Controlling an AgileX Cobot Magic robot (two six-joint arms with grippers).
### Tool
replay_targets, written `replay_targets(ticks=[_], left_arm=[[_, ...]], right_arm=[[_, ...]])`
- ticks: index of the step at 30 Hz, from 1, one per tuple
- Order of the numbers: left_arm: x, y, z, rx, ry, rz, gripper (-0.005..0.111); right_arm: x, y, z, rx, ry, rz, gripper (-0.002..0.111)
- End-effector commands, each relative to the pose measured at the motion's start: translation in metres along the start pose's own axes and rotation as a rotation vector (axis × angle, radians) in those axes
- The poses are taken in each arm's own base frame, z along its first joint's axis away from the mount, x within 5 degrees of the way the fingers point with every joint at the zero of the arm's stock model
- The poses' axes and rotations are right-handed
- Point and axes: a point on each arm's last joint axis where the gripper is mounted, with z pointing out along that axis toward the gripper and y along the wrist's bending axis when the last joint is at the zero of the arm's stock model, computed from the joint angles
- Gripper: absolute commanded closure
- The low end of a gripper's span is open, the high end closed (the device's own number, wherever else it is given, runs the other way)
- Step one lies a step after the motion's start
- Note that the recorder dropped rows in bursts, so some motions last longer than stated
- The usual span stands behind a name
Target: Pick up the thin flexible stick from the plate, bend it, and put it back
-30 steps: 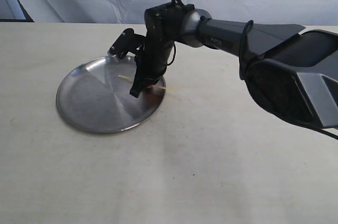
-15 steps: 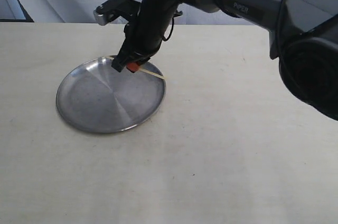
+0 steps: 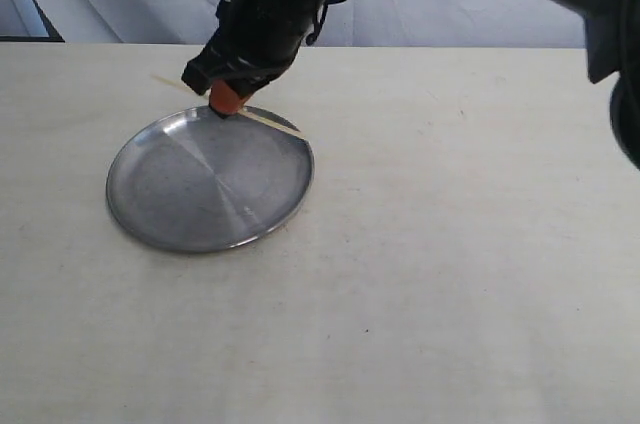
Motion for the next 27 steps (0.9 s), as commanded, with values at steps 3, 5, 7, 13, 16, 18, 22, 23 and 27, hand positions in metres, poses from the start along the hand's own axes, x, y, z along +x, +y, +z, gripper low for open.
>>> replay_targets(ticks=[3,5,7,13,16,18,22,23,27], left_arm=[[0.0,0.001,0.0,-0.007,-0.013,0.018,0.107],[-0.003,0.0,0.0,-0.004,-0.041,0.033,0.107],[-0.008,-0.001,0.0,0.012,-0.1,0.032,0.107],[-0.051,-0.01,-0.017,0.171,-0.595,-0.174,0.107],[-0.072,-0.012,-0.038,0.277,-0.916,-0.243,0.107],[-0.078,-0.013,-0.047,0.33,-1.024,-0.276,0.107],[-0.062,-0.014,-0.02,0.317,-0.447,-0.647,0.107],[-0.061,-0.014,-0.017,0.3,-0.401,-0.634,0.107],[-0.063,-0.045,0.002,0.572,-0.174,-0.56,0.107]], right_arm=[[0.013,0.033,-0.045,-0.053,-0.047,-0.071,0.109],[0.02,0.043,-0.053,-0.091,-0.062,-0.088,0.109],[0.029,0.053,-0.059,-0.132,-0.069,-0.095,0.109],[0.064,0.074,-0.067,-0.188,-0.058,-0.085,0.109],[0.082,0.08,-0.063,-0.196,-0.077,-0.06,0.109],[0.092,0.084,-0.059,-0.221,-0.087,-0.038,0.109],[0.114,0.101,-0.057,-0.327,-0.148,-0.006,0.109],[0.116,0.104,-0.058,-0.342,-0.158,0.003,0.109],[0.122,0.112,-0.058,-0.406,-0.234,0.044,0.109]])
